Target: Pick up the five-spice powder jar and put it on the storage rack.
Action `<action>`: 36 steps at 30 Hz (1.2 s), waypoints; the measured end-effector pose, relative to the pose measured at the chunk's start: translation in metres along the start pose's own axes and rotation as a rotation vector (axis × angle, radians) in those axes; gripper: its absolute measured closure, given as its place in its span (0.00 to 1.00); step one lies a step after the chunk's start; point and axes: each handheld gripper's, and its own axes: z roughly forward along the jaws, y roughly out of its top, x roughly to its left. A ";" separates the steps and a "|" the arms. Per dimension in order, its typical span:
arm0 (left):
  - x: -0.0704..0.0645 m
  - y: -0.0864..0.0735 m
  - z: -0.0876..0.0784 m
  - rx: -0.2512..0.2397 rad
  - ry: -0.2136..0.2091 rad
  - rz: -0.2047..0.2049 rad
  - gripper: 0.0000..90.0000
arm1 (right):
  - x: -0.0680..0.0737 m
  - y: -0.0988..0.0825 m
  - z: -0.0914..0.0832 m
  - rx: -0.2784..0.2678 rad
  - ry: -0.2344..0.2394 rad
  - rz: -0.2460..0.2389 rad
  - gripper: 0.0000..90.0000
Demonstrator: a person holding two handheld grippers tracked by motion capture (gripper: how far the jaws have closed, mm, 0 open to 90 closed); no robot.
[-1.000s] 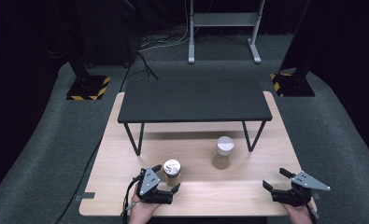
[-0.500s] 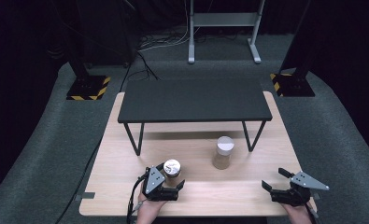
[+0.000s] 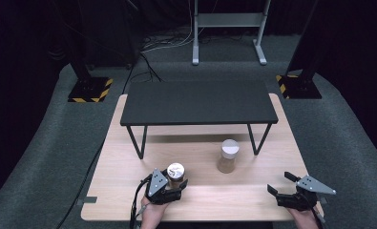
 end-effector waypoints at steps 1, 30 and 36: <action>0.001 -0.001 -0.001 -0.004 0.001 -0.007 0.31 | 0.000 0.000 0.000 0.000 0.000 0.000 0.07; 0.014 0.023 -0.018 -0.102 -0.023 -0.023 0.34 | 0.000 -0.001 -0.002 -0.009 -0.015 0.009 0.07; 0.019 0.050 -0.022 -0.125 -0.007 -0.012 0.34 | 0.000 -0.001 -0.002 -0.006 -0.011 0.011 0.07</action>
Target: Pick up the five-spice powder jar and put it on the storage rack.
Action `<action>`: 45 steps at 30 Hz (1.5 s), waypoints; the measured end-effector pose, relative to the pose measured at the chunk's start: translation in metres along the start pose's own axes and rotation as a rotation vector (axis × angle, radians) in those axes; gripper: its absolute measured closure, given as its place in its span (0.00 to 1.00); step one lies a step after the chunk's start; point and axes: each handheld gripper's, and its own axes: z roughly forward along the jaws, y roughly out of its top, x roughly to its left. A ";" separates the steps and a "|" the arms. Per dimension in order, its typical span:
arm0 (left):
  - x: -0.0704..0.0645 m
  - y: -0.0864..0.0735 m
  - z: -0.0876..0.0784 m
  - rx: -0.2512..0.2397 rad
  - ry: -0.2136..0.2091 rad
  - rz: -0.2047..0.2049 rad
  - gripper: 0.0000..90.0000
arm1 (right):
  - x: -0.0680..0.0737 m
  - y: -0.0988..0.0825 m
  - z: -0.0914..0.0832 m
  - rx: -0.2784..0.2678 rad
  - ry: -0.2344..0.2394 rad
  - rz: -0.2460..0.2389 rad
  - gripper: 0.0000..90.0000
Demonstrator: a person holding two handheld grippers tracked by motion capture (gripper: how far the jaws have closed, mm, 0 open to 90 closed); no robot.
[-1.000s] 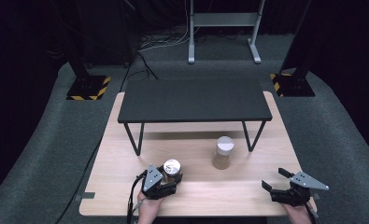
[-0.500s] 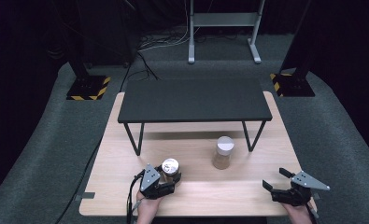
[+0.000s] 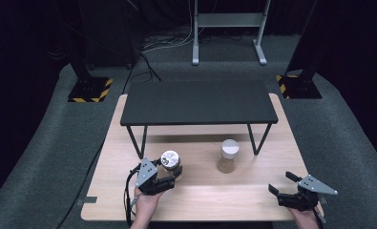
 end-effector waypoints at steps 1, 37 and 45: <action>0.001 0.005 0.001 -0.002 0.002 -0.003 0.34 | 0.000 0.000 0.000 0.002 0.001 -0.002 0.07; 0.028 0.139 0.043 -0.046 0.070 -0.053 0.34 | -0.001 0.000 0.000 -0.002 0.005 0.002 0.07; 0.025 0.157 0.064 -0.022 0.137 -0.051 0.34 | -0.001 -0.001 0.000 -0.004 0.005 0.004 0.07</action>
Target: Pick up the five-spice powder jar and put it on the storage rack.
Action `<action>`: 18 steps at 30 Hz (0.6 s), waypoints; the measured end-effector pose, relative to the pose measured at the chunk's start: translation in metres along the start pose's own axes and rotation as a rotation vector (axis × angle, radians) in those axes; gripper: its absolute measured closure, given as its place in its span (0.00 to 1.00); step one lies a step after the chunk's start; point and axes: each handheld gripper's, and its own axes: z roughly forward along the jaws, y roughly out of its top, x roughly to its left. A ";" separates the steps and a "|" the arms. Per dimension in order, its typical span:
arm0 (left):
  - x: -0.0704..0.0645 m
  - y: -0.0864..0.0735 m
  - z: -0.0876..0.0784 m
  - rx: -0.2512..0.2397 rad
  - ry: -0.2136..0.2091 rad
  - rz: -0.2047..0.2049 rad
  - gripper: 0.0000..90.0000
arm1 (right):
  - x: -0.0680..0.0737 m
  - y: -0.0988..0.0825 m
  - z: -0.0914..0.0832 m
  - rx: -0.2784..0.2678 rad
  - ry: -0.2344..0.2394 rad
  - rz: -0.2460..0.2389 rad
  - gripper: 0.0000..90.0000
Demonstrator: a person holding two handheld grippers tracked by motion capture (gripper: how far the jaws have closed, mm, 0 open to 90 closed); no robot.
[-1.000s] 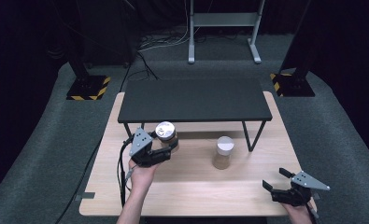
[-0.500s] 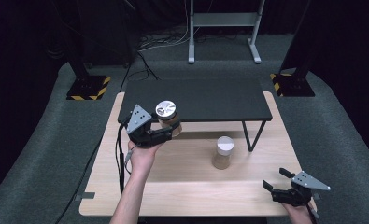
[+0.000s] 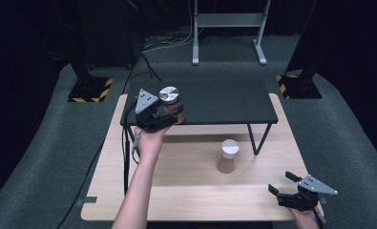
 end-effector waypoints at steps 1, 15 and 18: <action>-0.002 0.003 0.003 0.006 0.013 0.007 0.34 | 0.000 0.000 0.000 0.001 0.000 0.000 0.07; -0.011 0.019 0.038 0.070 0.143 0.009 0.34 | 0.000 0.000 0.001 0.004 0.007 -0.004 0.07; -0.014 0.022 0.043 0.085 0.170 0.006 0.34 | -0.001 0.000 0.001 0.003 0.008 -0.004 0.07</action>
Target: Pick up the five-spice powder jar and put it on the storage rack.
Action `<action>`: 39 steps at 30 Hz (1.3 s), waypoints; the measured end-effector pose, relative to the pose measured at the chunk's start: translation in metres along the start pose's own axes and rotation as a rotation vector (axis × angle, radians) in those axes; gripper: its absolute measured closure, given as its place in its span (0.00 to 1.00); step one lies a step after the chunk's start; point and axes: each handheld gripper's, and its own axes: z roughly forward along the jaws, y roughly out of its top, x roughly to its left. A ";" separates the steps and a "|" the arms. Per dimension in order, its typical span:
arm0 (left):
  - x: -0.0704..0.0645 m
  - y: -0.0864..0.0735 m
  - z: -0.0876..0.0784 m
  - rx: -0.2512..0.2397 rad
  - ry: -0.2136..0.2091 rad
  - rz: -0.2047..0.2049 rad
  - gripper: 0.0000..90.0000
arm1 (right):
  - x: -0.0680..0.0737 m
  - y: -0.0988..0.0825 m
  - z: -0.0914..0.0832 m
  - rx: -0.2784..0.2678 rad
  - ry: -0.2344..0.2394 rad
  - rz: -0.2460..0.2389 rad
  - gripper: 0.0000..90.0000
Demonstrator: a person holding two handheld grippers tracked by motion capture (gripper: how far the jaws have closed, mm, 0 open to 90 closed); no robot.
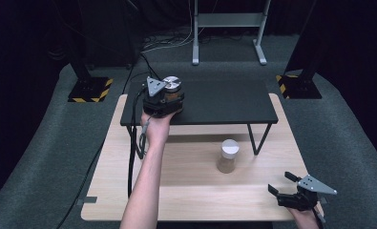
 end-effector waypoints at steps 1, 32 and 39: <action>-0.001 0.001 0.001 0.007 0.009 -0.003 0.34 | 0.000 0.000 0.000 0.000 0.000 0.001 0.07; 0.001 -0.026 -0.034 -0.047 0.001 0.085 0.14 | 0.001 -0.001 -0.001 -0.005 -0.007 -0.002 0.07; 0.020 -0.063 -0.075 -0.099 -0.080 0.118 0.13 | 0.002 0.000 -0.001 -0.002 -0.011 -0.001 0.07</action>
